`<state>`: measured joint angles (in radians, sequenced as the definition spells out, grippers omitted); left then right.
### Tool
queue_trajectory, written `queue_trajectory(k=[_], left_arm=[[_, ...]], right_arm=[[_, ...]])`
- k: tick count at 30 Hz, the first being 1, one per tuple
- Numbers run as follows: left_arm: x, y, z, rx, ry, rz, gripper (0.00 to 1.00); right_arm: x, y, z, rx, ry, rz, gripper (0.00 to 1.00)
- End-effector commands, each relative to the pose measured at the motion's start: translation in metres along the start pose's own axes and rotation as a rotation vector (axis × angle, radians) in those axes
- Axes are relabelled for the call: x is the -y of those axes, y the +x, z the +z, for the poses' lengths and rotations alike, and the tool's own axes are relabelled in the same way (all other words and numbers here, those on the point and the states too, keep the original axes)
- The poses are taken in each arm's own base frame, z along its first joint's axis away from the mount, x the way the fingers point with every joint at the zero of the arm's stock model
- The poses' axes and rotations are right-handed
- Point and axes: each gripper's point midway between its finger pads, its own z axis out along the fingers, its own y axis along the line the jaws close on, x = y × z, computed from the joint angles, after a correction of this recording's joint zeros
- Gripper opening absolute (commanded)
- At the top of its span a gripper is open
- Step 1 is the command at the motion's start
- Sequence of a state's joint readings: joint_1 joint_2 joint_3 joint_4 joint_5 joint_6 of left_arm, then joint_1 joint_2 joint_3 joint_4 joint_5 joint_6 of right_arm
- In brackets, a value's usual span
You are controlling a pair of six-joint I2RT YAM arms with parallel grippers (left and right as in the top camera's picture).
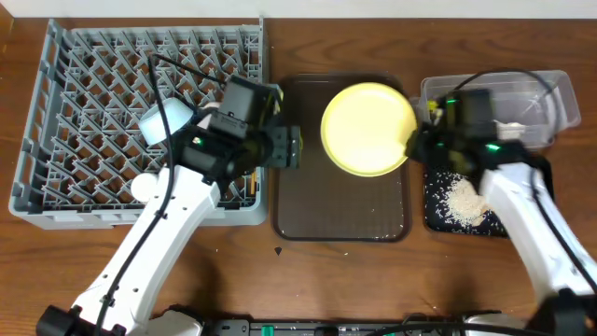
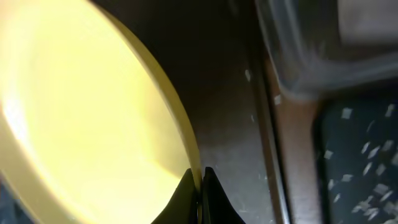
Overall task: Sort waste into correct bins and load items into the dishwasher
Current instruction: 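Lift the yellow plate and hand it to the left gripper, then stand the yellow plate upright in the dish rack with the left gripper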
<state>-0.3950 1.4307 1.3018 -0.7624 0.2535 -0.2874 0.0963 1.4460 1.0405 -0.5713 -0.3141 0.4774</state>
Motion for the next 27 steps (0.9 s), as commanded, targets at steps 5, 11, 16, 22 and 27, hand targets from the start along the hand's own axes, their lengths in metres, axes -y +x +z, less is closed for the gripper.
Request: queue_trajectory(k=[5,11,16,22,27], left_arm=[[0.069,-0.013,-0.039,-0.046,0.587,-0.018,0.83],[0.078,-0.008,-0.045,-0.071,0.648,-0.011,0.84],[0.079,-0.007,-0.045,-0.076,0.649,-0.008,0.59],[0.084,-0.002,-0.040,-0.081,0.623,0.013,0.11],[0.052,-0.009,-0.028,-0.021,0.409,-0.019,0.07]], right_arm=[[-0.053,0.007,-0.046,-0.013,-0.359,-0.266,0.01],[-0.089,0.026,-0.057,-0.059,-0.552,-0.374,0.01],[-0.106,0.032,-0.065,-0.070,-0.647,-0.412,0.01],[-0.122,0.033,-0.070,-0.053,-0.710,-0.465,0.01],[-0.107,0.031,-0.060,-0.055,-0.611,-0.433,0.37]])
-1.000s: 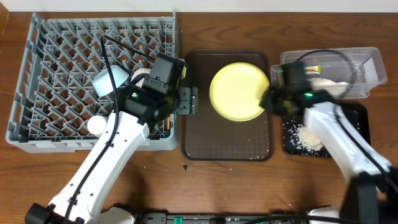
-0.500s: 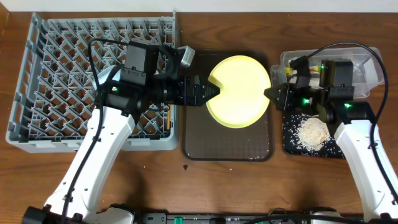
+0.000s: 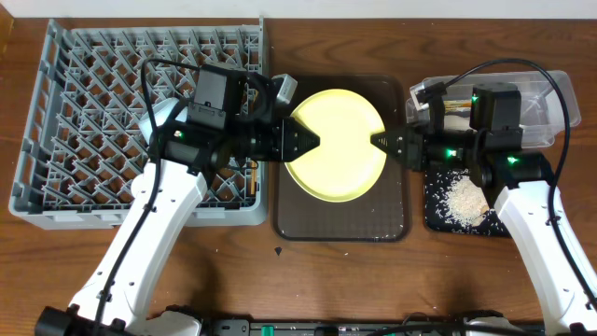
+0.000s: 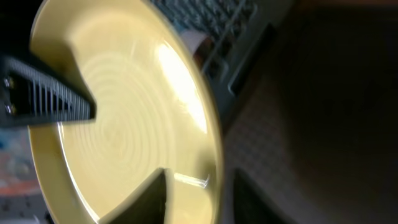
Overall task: Sort waste into correct bins and load items into the dishwasher
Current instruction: 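Stand the yellow plate upright in the dish rack with the left gripper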
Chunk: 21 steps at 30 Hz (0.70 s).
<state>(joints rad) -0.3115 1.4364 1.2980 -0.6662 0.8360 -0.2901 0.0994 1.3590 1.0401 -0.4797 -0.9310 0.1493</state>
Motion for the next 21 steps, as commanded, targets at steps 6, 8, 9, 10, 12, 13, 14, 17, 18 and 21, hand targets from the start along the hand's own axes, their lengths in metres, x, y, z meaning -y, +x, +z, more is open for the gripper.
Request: queue_trajectory(k=[6,8,9,10,12,13,14,17,18,21], left_arm=[[-0.091,-0.025,-0.116,0.326,-0.718,0.015,0.08],[-0.113,-0.025,-0.163,0.391,-0.928,0.029,0.07],[-0.123,-0.025,-0.190,0.412,-1.048,0.054,0.08],[-0.128,-0.025,-0.204,0.414,-1.116,0.077,0.07],[-0.138,-0.026,-0.233,0.396,-1.261,0.143,0.08],[-0.142,-0.029,-0.243,0.382,-1.314,0.179,0.08],[-0.145,-0.032,-0.250,0.363,-1.351,0.216,0.07],[-0.159,-0.047,-0.260,0.244,-1.446,0.380,0.08],[-0.168,-0.050,-0.265,0.205,-1.487,0.402,0.07],[-0.202,-0.050,-0.267,0.098,-1.550,0.365,0.07]], right_arm=[[0.027,0.014,-0.009,-0.035,0.178,0.065,0.49],[0.027,0.015,-0.009,-0.037,0.178,0.064,0.50],[0.027,0.015,-0.009,-0.037,0.178,0.064,0.52],[0.027,0.015,-0.009,-0.036,0.181,0.063,0.52],[0.028,0.015,-0.009,-0.035,0.187,0.062,0.52],[0.029,0.014,-0.009,-0.034,0.191,0.061,0.53],[0.030,0.014,-0.010,-0.033,0.198,0.060,0.54],[0.034,0.014,-0.010,-0.031,0.220,0.060,0.55],[0.035,0.014,-0.011,-0.030,0.230,0.060,0.55],[0.037,0.014,-0.011,-0.030,0.240,0.060,0.56]])
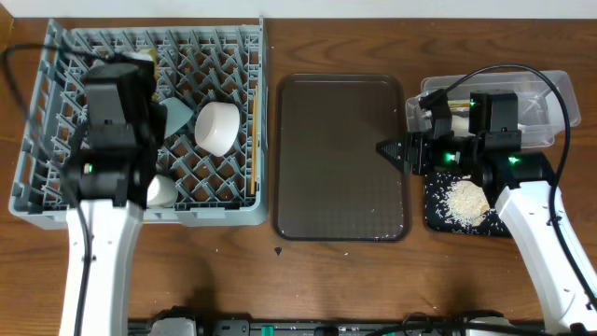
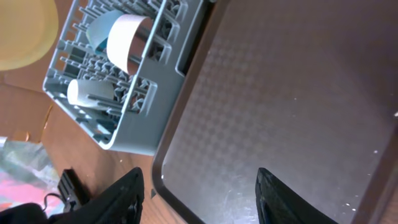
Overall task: Sort waste into correct bins and load items into the dishwasher
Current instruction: 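Stand the yellow plate upright in the dish rack with the left gripper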
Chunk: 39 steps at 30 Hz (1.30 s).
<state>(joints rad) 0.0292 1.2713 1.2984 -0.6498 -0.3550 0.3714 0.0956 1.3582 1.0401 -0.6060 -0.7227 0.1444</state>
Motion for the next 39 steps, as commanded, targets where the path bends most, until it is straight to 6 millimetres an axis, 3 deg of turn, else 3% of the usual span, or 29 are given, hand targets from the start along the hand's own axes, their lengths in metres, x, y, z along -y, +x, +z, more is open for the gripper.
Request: queue_trajectory(k=[1,10,17,19,20,22,25,30,35,39], left_arm=[[-0.015,0.017,0.030,-0.122,-0.094,0.166,0.07],[-0.010,0.050,0.109,-0.301,-0.138,0.222,0.08],[0.003,0.063,0.128,-0.342,-0.100,0.200,0.08],[0.007,0.062,0.129,-0.332,-0.078,0.177,0.17],[0.008,0.062,0.129,-0.331,-0.076,0.175,0.24],[0.007,0.062,0.128,-0.330,-0.076,0.174,0.25],[0.008,0.062,0.128,-0.329,-0.077,0.167,0.47],[0.000,0.050,0.116,-0.281,-0.105,0.073,0.73],[-0.006,0.020,0.079,-0.154,-0.118,-0.041,0.79],[0.011,-0.010,0.037,-0.015,-0.013,-0.071,0.79]], right_arm=[[-0.001,-0.005,-0.006,0.025,0.019,-0.026,0.56],[0.003,-0.003,-0.006,0.017,0.038,-0.017,0.58],[0.008,-0.003,-0.006,0.019,0.066,-0.015,0.59],[0.008,-0.003,-0.006,0.019,0.066,-0.014,0.59],[0.008,-0.003,-0.006,0.019,0.065,-0.014,0.59],[0.008,-0.003,-0.006,0.018,0.065,-0.014,0.59],[0.008,-0.002,-0.006,0.014,0.065,-0.011,0.59],[0.008,0.003,-0.006,-0.004,0.068,0.005,0.59],[0.009,0.005,-0.006,-0.010,0.069,0.010,0.59],[0.009,0.005,-0.006,-0.010,0.069,0.009,0.58]])
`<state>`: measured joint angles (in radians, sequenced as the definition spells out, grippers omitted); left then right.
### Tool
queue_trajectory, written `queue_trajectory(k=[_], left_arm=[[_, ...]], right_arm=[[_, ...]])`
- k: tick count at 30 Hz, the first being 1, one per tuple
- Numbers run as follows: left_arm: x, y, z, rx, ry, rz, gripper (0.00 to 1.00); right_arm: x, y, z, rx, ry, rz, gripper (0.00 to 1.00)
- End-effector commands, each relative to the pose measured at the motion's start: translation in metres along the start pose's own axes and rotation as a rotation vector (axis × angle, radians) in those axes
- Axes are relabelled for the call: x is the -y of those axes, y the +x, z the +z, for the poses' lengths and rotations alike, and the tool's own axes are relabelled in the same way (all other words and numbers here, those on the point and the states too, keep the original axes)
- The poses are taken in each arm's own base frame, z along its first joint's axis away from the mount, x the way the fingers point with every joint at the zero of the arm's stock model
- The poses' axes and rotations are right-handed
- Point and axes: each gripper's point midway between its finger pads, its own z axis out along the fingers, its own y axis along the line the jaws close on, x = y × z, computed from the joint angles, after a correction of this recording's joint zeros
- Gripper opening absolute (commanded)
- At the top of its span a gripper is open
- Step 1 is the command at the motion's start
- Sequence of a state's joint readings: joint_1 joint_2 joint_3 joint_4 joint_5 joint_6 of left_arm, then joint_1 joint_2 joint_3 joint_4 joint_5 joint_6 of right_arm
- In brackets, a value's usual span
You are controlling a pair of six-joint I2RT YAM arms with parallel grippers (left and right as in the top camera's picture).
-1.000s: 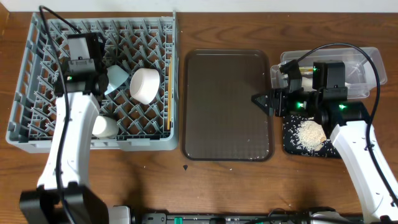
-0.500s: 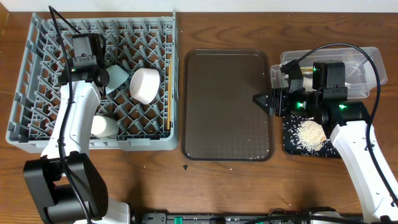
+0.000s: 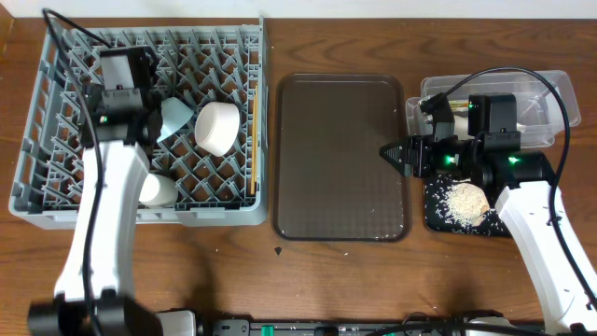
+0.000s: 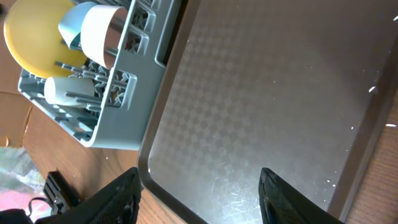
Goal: Sort waste into correct bins and load items into the dishwasher
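Note:
The yellow plate [image 4: 34, 31] shows only in the right wrist view, standing at the far side of the grey dish rack [image 3: 56, 201] behind the cups. In the overhead view my left arm covers it. My left gripper [image 3: 126, 73] hangs over the back left of the rack, its fingers hidden. My right gripper [image 3: 390, 151] is open and empty at the right edge of the brown tray [image 3: 340, 187]; in its own view [image 4: 205, 199] the fingers are spread wide over bare tray.
In the rack lie a white bowl [image 3: 216, 126], a light blue cup [image 3: 173, 119], a white cup [image 3: 154, 189] and a yellow stick [image 3: 252, 140]. A clear bin [image 3: 522, 93] and a black tray of rice-like scraps [image 3: 462, 201] sit at the right.
My left arm has shifted toward the back of the rack. In the right wrist view the plate now sits lower, behind the cups. The right gripper stays open and has hardly moved.
My right gripper was shut on the plate's rim over the tray. Then my left gripper was at the plate's left edge and the right one was open. Then the plate was off the tray with my left arm over the rack, and now it stands among the rack's prongs.

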<state>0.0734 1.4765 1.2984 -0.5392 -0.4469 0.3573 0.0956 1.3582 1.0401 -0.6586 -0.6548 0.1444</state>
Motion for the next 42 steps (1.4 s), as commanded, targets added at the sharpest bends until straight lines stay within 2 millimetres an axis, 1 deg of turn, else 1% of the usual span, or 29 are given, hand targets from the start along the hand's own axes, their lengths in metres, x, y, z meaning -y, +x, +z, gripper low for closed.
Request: queue_trajectory(k=[1,3,6,7,10,12,13,14,15,16,19,30,34,36,37,40,41,42], left_arm=[[0.013,-0.023,-0.047,0.132,0.110,-0.086,0.79],[0.028,-0.027,-0.066,0.167,0.182,-0.089,0.79],[0.054,-0.026,-0.093,0.186,0.288,-0.095,0.79],[0.069,-0.024,-0.107,0.190,0.352,-0.094,0.78],[0.106,-0.018,-0.141,0.201,0.520,-0.068,0.78],[0.123,-0.014,-0.166,0.219,0.605,-0.045,0.78],[0.128,-0.012,-0.176,0.227,0.627,-0.046,0.78],[0.132,-0.011,-0.185,0.237,0.648,-0.046,0.79],[0.136,-0.009,-0.195,0.247,0.670,-0.040,0.80],[0.141,-0.005,-0.205,0.257,0.690,-0.015,0.88],[0.148,-0.003,-0.213,0.266,0.712,0.008,0.89],[0.150,-0.003,-0.212,0.260,0.713,0.014,0.90],[0.150,-0.003,-0.212,0.260,0.713,0.014,0.90],[0.150,-0.003,-0.212,0.260,0.713,0.014,0.91],[0.150,-0.003,-0.212,0.260,0.713,0.014,0.91],[0.150,-0.003,-0.212,0.260,0.713,0.014,0.91],[0.150,-0.003,-0.212,0.260,0.713,0.014,0.91],[0.150,-0.003,-0.212,0.260,0.713,0.014,0.91]], right_arm=[[-0.004,-0.004,-0.006,0.021,-0.004,-0.023,0.58],[-0.004,-0.004,-0.006,0.021,-0.004,-0.023,0.58],[-0.004,-0.002,-0.006,0.014,-0.003,-0.018,0.57],[-0.003,-0.001,-0.006,0.010,0.001,-0.014,0.57],[0.006,-0.001,-0.006,0.011,0.051,-0.009,0.57],[0.007,0.000,-0.006,0.009,0.058,-0.007,0.59],[0.007,0.000,-0.006,0.009,0.058,-0.007,0.61],[0.007,0.000,-0.006,0.009,0.057,-0.007,0.64],[0.007,0.000,-0.006,0.009,0.057,-0.007,0.73],[0.007,0.000,-0.006,0.009,0.057,-0.007,0.99],[0.007,0.002,-0.006,0.003,0.059,-0.003,0.99],[0.007,0.002,-0.006,0.002,0.060,-0.002,0.99],[0.011,0.012,-0.007,-0.036,0.074,0.030,0.99],[0.010,0.011,-0.015,-0.023,0.068,0.029,0.99],[0.005,0.009,-0.021,-0.003,0.053,-0.020,0.99],[-0.016,-0.002,-0.045,0.091,0.038,-0.245,0.99],[-0.026,-0.005,-0.060,0.140,0.051,-0.353,0.99],[-0.032,-0.006,-0.071,0.177,0.077,-0.420,0.99]])
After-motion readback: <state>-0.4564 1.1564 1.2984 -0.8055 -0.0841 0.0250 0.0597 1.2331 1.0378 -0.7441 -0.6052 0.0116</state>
